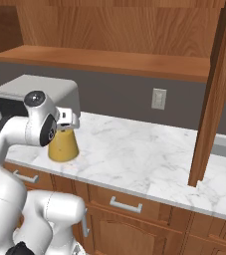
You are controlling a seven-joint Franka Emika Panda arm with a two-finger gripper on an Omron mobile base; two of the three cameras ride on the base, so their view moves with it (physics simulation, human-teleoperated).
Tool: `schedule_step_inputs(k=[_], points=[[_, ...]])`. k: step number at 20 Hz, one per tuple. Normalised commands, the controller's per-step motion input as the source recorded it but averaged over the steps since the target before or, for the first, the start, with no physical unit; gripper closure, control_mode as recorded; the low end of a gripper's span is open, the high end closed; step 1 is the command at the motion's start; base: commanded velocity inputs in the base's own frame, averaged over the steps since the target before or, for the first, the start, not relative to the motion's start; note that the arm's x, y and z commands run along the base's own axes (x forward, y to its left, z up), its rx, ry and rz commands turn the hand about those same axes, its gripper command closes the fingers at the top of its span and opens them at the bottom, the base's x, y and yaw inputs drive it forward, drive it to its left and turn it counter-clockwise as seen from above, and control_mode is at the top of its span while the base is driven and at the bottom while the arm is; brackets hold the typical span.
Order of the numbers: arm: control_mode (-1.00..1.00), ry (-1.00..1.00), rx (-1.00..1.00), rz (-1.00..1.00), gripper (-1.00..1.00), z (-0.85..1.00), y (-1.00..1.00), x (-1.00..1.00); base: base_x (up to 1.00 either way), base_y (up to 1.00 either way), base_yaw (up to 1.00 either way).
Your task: There is a tray on the dining counter. Grab the cup, mug, and pitcher and place them on the tray. The pitcher may be placed next to the tray if it cannot fit the tray.
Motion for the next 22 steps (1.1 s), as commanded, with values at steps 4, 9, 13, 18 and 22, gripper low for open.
schedule_step_inputs(k=[4, 9, 13, 18, 22], points=[[1.0, 0.0, 0.0, 0.0, 1.0, 0.0, 0.0, 0.0, -0.34, 0.0, -0.06], [1.0, 0.0, 0.0, 0.0, 1.0, 0.0, 0.0, 0.0, -0.67, 0.0, -0.27], [1.0, 0.0, 0.0, 0.0, 1.0, 0.0, 0.0, 0.0, -0.52, 0.0, -0.45], [1.0, 0.0, 0.0, 0.0, 1.0, 0.0, 0.0, 0.0, -0.42, 0.0, -0.59], [1.0, 0.0, 0.0, 0.0, 1.0, 0.0, 0.0, 0.0, -0.33, 0.0, -0.66]])
